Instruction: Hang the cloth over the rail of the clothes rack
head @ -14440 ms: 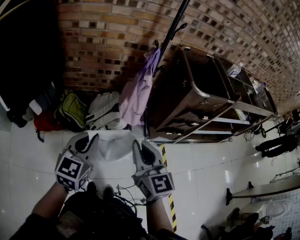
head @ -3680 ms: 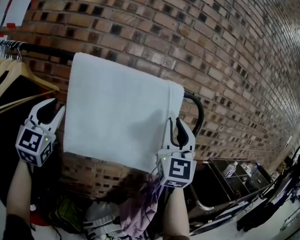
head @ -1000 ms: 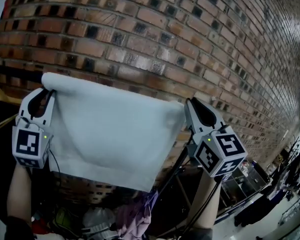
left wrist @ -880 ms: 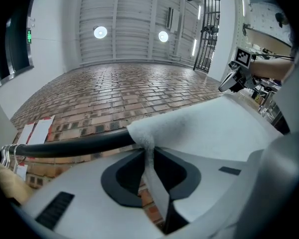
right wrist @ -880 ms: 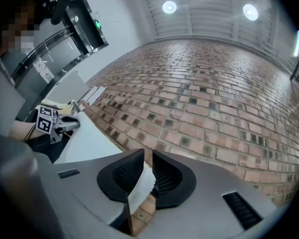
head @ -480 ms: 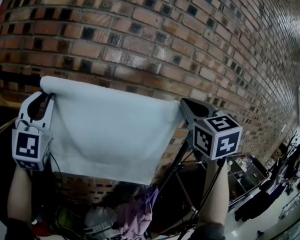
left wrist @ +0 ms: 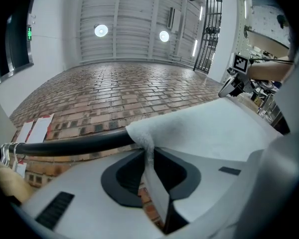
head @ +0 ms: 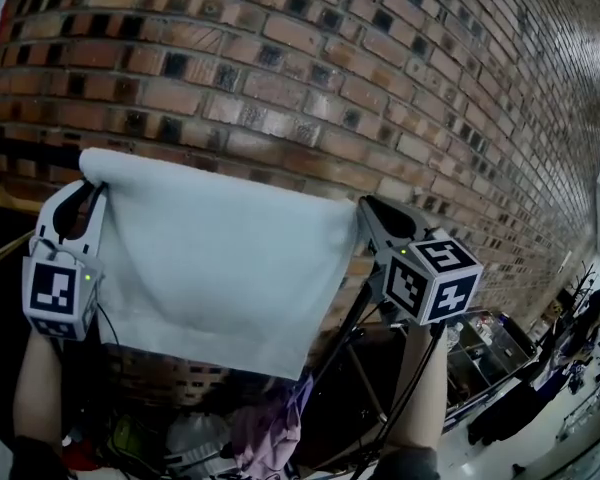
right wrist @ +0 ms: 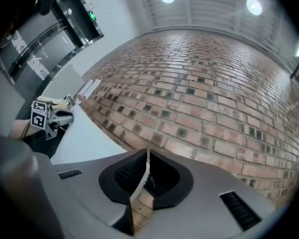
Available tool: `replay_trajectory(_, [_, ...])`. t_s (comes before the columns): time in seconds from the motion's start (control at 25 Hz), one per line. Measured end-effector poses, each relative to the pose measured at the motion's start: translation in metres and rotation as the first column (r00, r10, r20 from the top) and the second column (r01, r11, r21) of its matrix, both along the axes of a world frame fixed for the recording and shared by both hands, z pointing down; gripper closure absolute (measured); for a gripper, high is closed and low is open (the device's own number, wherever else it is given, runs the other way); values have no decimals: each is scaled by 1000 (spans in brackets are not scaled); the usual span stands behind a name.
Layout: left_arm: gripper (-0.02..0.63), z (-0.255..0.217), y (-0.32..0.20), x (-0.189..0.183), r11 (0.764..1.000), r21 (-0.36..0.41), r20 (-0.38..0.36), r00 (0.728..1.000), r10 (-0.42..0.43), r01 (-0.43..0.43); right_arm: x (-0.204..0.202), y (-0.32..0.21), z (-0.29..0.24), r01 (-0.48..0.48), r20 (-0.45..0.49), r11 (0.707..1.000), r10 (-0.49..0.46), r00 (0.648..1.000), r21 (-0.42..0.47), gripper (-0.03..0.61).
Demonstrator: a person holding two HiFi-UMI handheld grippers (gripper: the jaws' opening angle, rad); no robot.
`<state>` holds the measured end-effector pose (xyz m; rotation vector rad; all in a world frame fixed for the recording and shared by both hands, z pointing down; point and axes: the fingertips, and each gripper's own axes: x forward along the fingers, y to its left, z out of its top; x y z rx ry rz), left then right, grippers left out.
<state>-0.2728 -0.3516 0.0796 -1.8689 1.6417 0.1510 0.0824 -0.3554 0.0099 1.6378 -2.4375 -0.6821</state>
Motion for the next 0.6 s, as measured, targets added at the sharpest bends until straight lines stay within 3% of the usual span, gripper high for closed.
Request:
replay_trajectory(0.16, [535, 1, 2, 1, 1000, -4, -3, 1000, 1, -1, -16, 5, -7, 10, -39, 999, -9, 999, 35, 511])
replay_trajectory(0.32, [535, 1, 1, -1, 1000, -4, -11, 1000, -4, 4, -15, -10, -10, -112, -124, 991, 121, 985, 80, 543])
replay_trajectory(0.4, [535, 3, 1, 0, 1000, -7, -16, 1000, -3, 2, -5, -21, -3, -169, -149, 984, 176, 973, 61, 543])
replay_trajectory(0.48, [535, 2, 2, 2, 1000, -10, -11, 1000, -2, 2, 11, -22, -1, -189, -111, 981, 192, 975, 38, 543])
replay_trajectory(0.6, [535, 1, 2, 1, 1000, -12, -12, 1000, -1, 1, 52, -27, 8, -292, -114, 956, 291, 950, 3, 545])
